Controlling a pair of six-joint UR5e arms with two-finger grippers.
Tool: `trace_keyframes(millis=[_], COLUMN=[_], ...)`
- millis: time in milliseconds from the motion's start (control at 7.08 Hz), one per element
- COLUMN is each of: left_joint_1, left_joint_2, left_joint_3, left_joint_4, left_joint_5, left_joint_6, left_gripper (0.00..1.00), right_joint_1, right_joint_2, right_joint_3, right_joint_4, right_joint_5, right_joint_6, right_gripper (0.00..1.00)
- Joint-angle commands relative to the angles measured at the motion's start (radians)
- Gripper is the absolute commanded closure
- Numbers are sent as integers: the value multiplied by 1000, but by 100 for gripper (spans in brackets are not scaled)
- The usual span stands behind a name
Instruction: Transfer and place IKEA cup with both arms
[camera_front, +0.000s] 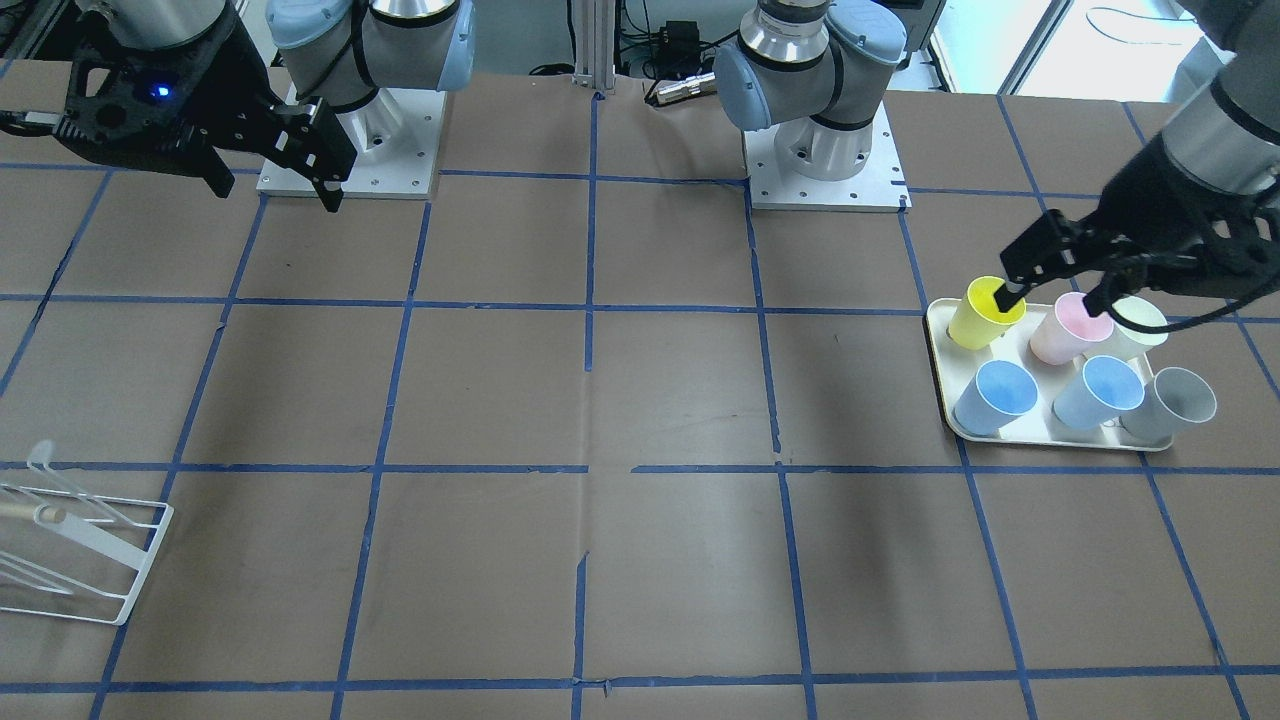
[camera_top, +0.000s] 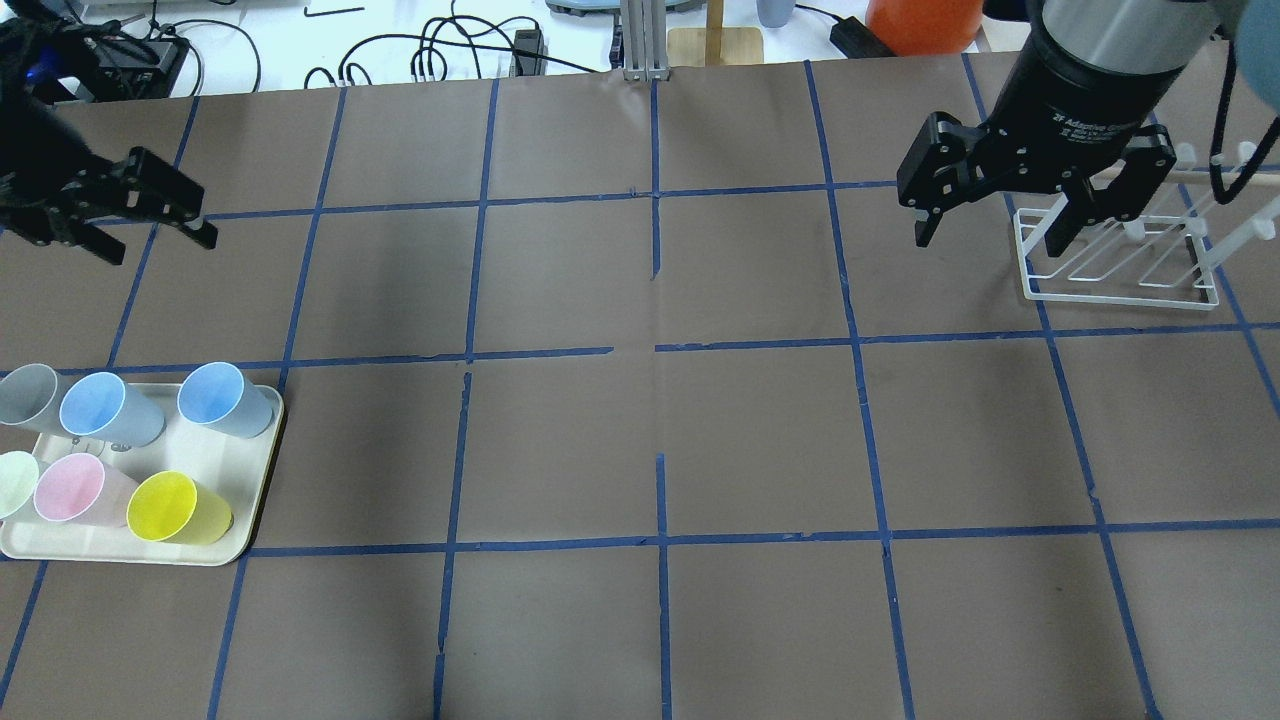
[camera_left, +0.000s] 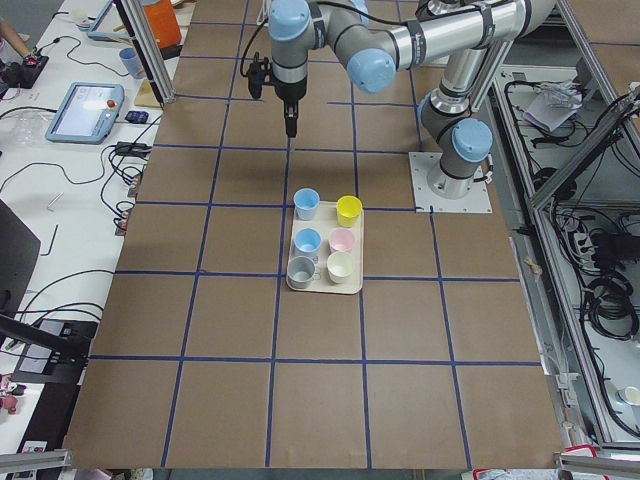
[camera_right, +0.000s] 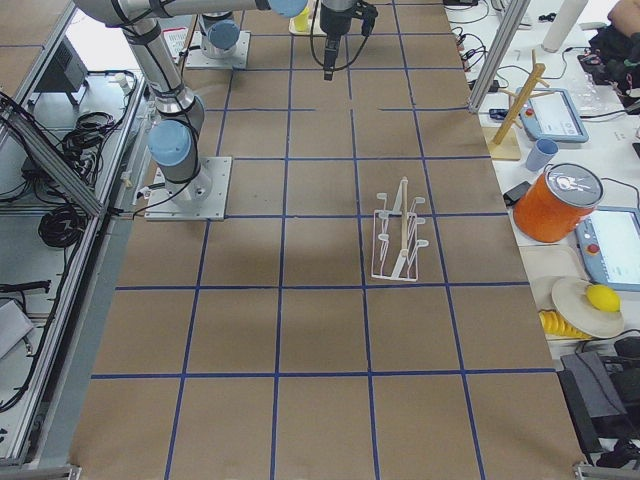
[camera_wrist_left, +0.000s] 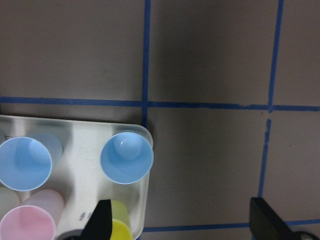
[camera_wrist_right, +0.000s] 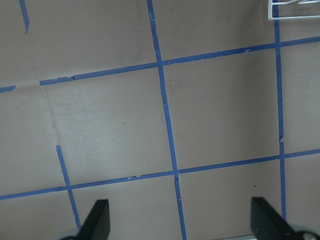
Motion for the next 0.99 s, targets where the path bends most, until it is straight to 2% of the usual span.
trace_keyframes(millis=[0, 424, 847], left_joint_1=[-266, -264, -248], left_joint_2=[24, 48, 57], left_joint_3=[32, 9, 35], left_joint_4=[-10, -41, -84], left_joint_5=[104, 100, 83], left_joint_6=[-201, -280, -286], left_gripper=[0, 0, 0], right_joint_1=[0, 0, 0], right_joint_2=[-3, -5, -5], right_joint_3=[0, -2, 0], right_joint_4=[2, 3, 6], right_joint_5=[-3, -3, -1], right_joint_6=[0, 2, 0], right_gripper=[0, 0, 0])
